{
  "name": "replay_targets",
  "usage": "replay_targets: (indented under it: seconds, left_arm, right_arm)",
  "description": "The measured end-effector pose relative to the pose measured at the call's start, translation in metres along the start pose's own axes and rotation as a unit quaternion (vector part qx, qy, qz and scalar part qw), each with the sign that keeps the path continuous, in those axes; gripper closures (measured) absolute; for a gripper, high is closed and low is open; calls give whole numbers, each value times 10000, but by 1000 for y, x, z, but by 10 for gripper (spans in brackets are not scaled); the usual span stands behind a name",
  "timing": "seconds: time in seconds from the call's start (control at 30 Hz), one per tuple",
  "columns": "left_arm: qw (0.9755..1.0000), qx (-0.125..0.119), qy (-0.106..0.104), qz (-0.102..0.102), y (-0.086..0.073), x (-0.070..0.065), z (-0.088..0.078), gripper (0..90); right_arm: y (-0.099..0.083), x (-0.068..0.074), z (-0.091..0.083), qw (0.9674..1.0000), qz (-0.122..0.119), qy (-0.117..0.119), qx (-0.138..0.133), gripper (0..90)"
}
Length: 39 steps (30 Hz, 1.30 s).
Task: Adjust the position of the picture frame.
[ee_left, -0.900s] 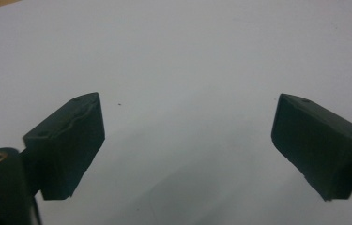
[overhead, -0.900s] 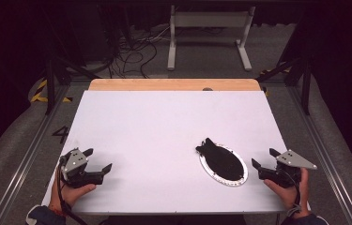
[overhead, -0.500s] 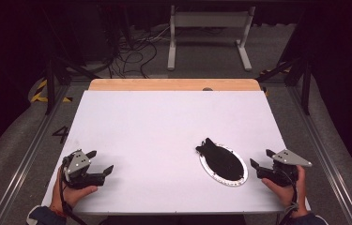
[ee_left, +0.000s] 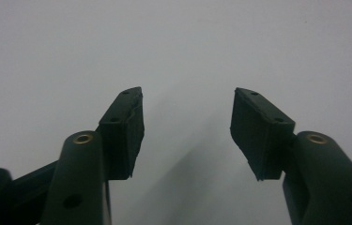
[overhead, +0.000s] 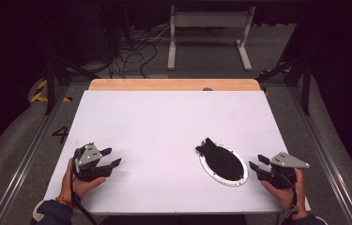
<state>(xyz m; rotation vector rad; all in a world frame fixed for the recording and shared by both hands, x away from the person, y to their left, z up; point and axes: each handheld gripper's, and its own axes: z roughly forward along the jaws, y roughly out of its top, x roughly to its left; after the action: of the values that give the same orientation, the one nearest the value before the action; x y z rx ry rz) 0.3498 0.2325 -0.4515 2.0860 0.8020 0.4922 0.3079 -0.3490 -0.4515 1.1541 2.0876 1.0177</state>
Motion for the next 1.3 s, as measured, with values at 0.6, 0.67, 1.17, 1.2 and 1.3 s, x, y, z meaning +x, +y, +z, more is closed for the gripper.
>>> replay_targets:
  seconds: [0.6, 0.67, 1.17, 1.2, 1.3]
  left_arm:
    - [9986, -76, -476, 235, 26, 1, 23, 898]
    - [9984, -29, -477, 295, 28, 2, 25, 898]
    - [9974, 80, -615, 362, 29, -6, 32, 893]
    - [9972, 107, -640, 378, 29, -7, 33, 892]
    - [9966, 157, -690, 433, 29, -12, 35, 889]
  right_arm:
    - [-10, 14, -14, 9981, 277, 128, 526, 868]
    - [-10, 13, -11, 9980, 313, 132, 530, 865]
    - [9, 9, 21, 9975, 267, 355, 555, 900]
    - [10, 10, 22, 9975, 272, 344, 550, 900]
    - [13, 14, 26, 9976, 204, 345, 561, 900]
